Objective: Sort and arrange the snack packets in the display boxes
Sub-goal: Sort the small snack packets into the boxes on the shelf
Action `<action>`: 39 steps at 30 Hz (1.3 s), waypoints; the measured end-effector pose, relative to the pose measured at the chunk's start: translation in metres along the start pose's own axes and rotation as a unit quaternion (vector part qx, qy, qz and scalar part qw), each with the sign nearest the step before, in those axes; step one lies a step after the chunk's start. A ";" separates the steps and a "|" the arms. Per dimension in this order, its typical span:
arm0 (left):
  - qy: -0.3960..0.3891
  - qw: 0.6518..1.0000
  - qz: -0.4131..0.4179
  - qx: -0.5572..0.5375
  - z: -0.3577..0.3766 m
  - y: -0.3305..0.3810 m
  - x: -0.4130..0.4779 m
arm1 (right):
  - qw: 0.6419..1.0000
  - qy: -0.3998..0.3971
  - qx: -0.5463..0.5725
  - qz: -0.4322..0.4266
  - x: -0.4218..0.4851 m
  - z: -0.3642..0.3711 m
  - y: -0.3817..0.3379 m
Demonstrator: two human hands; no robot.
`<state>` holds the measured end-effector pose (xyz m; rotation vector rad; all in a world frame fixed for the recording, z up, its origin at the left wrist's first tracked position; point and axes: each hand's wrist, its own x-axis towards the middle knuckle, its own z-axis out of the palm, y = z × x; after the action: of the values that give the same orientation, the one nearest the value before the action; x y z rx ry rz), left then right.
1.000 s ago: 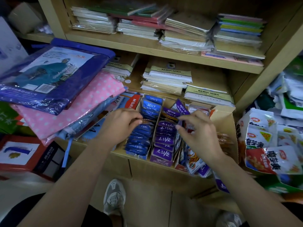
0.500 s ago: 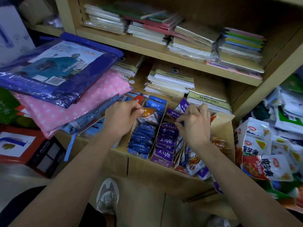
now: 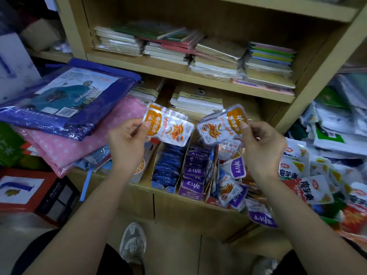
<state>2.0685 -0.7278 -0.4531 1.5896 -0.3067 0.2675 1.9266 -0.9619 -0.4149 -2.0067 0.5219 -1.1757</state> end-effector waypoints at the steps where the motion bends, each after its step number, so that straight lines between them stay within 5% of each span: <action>1: 0.018 0.999 -0.026 -0.028 0.002 0.002 -0.001 | 1.000 0.015 0.006 0.006 -0.001 -0.008 0.001; 6: 0.059 0.984 -0.099 -0.133 0.021 0.016 -0.007 | 0.995 0.075 0.014 0.056 -0.010 -0.042 0.025; 17: -0.037 0.991 -0.086 -0.100 0.107 0.039 -0.055 | 0.977 0.181 -0.033 0.104 -0.015 -0.122 0.073; 26: -0.084 0.989 0.115 0.043 0.177 0.037 -0.108 | 0.978 0.166 -0.069 0.108 -0.026 -0.148 0.090; 34: -0.041 0.922 0.344 0.173 0.205 0.023 -0.098 | 0.985 0.148 -0.062 0.064 -0.030 -0.139 0.087; 36: -0.065 0.910 0.351 0.213 0.208 0.021 -0.097 | 0.988 0.126 -0.079 0.031 -0.030 -0.131 0.089; 39: -0.165 0.912 0.237 0.290 0.209 0.022 -0.096 | 0.981 0.061 -0.177 -0.048 -0.030 -0.116 0.096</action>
<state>1.9674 -0.9339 -0.4754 2.1370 -0.9526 0.4977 1.8128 -1.0495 -0.4694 -2.2899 0.7459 -1.3458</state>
